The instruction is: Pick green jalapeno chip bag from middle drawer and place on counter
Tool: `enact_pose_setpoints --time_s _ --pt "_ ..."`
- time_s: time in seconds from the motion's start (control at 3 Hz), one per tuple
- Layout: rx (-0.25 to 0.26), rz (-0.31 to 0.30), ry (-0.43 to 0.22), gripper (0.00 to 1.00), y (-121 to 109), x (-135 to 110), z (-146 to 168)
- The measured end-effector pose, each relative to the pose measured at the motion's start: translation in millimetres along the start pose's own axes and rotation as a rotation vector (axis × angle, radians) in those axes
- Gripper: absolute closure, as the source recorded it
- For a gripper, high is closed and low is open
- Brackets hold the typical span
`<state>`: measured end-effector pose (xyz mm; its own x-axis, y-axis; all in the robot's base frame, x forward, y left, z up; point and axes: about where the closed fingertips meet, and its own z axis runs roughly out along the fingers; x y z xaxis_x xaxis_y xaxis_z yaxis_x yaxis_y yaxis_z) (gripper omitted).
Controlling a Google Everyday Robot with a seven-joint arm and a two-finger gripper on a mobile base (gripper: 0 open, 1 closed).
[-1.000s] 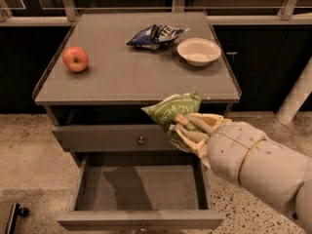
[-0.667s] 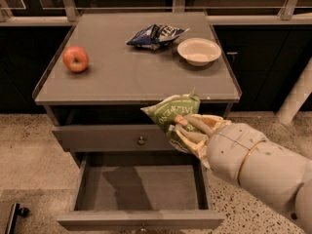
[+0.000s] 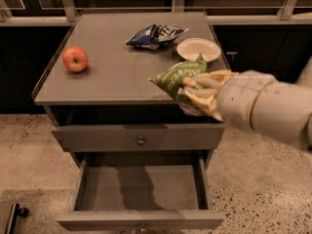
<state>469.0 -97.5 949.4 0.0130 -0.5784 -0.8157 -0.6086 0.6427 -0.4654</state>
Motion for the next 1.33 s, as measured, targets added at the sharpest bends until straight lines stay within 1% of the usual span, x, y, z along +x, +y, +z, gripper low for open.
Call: enact_pose_setpoints --time_s 0.33,0.67,1.0,1.33 --pt "0.006 -0.024 0.03 1.0 -48.7 -0.9 9.2" --pt "-0.05 -0.026 0.032 1.0 -73.4 2.3 42.1" --pt "-0.174 -0.014 -0.014 1.0 -61.7 -6.1 101.6" --pt "-0.304 -0.04 -0.034 1.0 -35.2 -18.3 156.9"
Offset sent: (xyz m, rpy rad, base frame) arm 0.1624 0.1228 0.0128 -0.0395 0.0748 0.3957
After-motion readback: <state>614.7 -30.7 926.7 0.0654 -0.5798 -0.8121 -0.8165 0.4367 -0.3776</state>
